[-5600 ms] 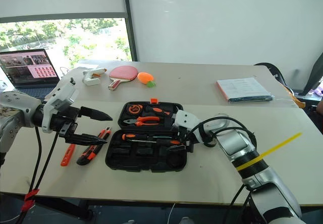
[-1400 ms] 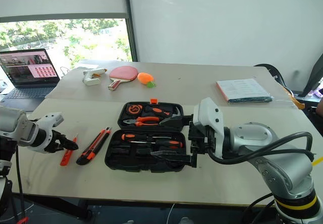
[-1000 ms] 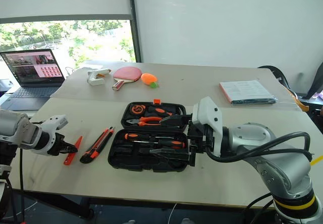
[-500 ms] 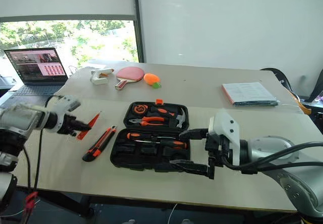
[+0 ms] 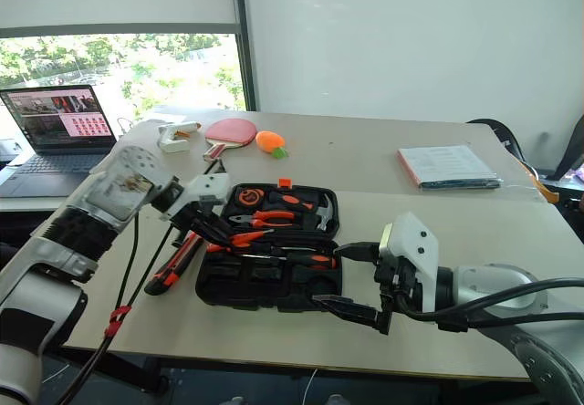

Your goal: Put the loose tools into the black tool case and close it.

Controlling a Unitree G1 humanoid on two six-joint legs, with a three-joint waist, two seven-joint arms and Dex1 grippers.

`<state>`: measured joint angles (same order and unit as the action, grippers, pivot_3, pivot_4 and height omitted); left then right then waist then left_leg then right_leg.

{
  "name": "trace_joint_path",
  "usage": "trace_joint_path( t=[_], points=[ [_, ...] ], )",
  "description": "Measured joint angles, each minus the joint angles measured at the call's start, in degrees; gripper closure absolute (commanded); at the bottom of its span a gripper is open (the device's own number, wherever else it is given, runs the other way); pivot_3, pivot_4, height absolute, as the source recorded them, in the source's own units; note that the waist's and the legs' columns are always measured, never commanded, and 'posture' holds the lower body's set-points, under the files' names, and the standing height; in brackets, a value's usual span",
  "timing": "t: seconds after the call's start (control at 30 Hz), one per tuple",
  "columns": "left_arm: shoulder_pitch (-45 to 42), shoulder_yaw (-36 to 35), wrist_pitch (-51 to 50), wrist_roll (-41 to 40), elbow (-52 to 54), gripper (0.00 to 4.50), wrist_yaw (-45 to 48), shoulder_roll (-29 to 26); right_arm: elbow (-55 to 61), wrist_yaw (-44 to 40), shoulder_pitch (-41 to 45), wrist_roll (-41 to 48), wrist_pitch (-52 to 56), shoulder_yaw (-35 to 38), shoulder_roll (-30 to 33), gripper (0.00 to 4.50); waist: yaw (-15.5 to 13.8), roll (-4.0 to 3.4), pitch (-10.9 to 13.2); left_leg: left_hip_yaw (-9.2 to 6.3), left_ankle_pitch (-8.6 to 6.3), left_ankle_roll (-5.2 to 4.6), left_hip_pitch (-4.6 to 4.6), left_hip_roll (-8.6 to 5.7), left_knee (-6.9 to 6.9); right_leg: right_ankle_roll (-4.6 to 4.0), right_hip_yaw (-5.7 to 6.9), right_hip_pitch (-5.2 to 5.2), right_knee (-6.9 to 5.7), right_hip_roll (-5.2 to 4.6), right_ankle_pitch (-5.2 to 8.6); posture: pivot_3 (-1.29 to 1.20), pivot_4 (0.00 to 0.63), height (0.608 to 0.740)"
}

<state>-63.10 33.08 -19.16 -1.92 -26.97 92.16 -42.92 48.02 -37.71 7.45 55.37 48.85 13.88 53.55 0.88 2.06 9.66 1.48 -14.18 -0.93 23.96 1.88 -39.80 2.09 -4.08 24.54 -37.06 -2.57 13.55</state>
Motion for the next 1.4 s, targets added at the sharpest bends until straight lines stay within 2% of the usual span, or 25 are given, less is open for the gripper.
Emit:
trace_joint_path(
  t=[0.33,0.7,1.1,1.17,1.23,1.4],
  points=[
    [0.21,0.86,-0.13,3.52,-2.03,4.07,0.22,4.23,1.54,3.7,-1.79,2.17,0.0,1.01,0.04,0.0,-0.26,0.0,0.0,-0.06,0.0,0.0,0.0,-0.03,-0.09,0.05,0.03,-0.08,-0.02,-0.01,-0.02,0.0,0.15,0.737],
    [0.14,3.95,-7.2,4.45,0.45,4.07,-0.21,4.61,2.13,5.45,-2.25,2.27,-0.01,1.01,0.04,0.0,-0.1,0.0,0.0,-0.09,0.0,-0.01,-0.03,-0.02,-0.08,0.05,0.03,-0.08,-0.02,0.01,-0.01,0.0,0.15,0.737],
    [0.68,4.07,-5.77,7.93,0.55,4.07,0.17,5.61,1.99,5.74,-1.51,2.12,-0.05,0.24,0.01,0.0,-0.07,0.0,0.0,-0.09,0.0,-0.01,-0.11,-0.02,-0.07,0.04,0.02,-0.14,-0.03,0.02,-0.01,0.0,0.15,0.737],
    [0.68,4.08,-5.72,8.05,0.55,3.07,0.18,5.58,1.93,5.75,-1.36,2.05,-0.08,0.05,-0.08,0.0,-0.04,0.0,0.0,-0.09,0.0,-0.01,-0.12,-0.01,-0.07,0.04,0.02,-0.15,-0.03,0.02,-0.01,0.0,0.15,0.737],
    [0.78,4.43,-5.59,8.22,0.56,2.53,0.19,5.17,1.86,5.76,-1.21,1.87,-0.12,-0.14,-0.18,0.0,0.02,0.0,0.0,-0.09,0.0,-0.01,-0.12,-0.01,-0.07,0.04,0.02,-0.14,-0.04,0.03,-0.01,0.0,0.15,0.737],
    [0.79,4.9,-5.11,6.71,1.13,0.71,0.23,4.13,1.22,5.76,-0.84,1.4,-0.28,-1.02,-0.6,0.0,-0.08,0.0,0.0,-0.09,0.01,-0.01,-0.13,-0.01,-0.11,0.04,0.02,-0.16,-0.07,0.03,-0.03,0.0,0.15,0.737]
  ],
)
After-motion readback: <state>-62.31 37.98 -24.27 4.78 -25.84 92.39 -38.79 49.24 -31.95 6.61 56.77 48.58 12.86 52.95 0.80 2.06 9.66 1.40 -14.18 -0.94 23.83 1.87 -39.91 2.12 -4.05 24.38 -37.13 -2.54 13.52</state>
